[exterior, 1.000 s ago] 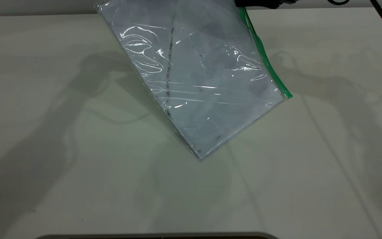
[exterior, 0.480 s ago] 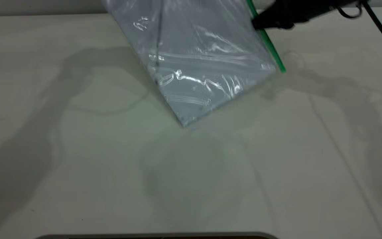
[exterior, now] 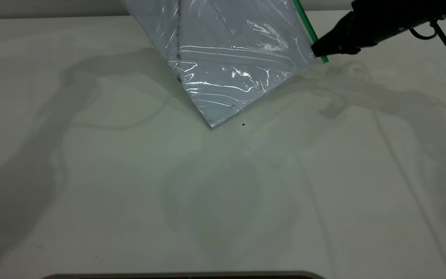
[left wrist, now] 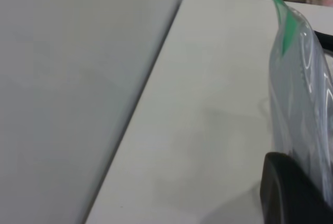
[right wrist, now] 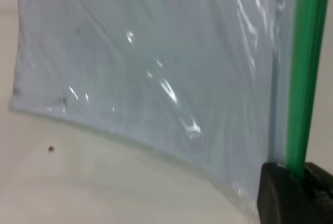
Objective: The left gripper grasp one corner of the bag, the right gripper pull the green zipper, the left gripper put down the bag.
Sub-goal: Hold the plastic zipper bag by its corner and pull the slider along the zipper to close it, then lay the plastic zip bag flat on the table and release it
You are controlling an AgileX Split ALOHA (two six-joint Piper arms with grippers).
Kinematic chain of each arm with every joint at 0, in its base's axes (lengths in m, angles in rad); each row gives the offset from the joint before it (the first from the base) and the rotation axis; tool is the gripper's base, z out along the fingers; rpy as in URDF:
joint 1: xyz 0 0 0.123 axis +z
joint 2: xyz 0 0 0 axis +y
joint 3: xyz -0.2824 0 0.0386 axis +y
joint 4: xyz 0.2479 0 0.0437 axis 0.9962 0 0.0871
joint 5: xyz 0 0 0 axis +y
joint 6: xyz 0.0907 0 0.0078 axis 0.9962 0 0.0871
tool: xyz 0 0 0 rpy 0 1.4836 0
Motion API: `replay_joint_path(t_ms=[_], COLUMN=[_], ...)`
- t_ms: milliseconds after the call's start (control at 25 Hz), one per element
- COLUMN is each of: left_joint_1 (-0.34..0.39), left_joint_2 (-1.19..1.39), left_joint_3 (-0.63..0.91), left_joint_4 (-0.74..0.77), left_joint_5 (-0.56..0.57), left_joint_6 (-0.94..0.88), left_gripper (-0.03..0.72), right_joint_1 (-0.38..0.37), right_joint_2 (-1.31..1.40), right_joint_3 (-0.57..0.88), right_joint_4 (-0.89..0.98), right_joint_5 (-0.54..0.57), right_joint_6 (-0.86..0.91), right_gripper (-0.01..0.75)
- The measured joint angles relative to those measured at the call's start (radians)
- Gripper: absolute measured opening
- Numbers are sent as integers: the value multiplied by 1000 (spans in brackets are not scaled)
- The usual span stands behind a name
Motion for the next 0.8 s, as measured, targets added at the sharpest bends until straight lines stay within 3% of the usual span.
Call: replay_joint_path(t_ms=[320, 480, 560, 800], left_joint_1=[0, 0, -1, -9], left_joint_2=[0, 0, 4, 53], left_joint_3=[0, 0, 0, -2], left_joint_4=[2, 47, 81, 142], left_joint_5=[-3, -7, 0, 0], left_joint_6=[-11, -73, -106, -173], left_gripper=[53, 53, 53, 53], right_joint_1=[-13, -13, -14, -19], right_joint_2=[3, -12, -36, -178], right_joint_3=[0, 2, 5, 11], right_joint_4=[-7, 10, 10, -13], right_joint_5=[26, 30, 27, 11], right_joint_6=[42, 66, 73, 159], right_gripper=[38, 89, 159, 509])
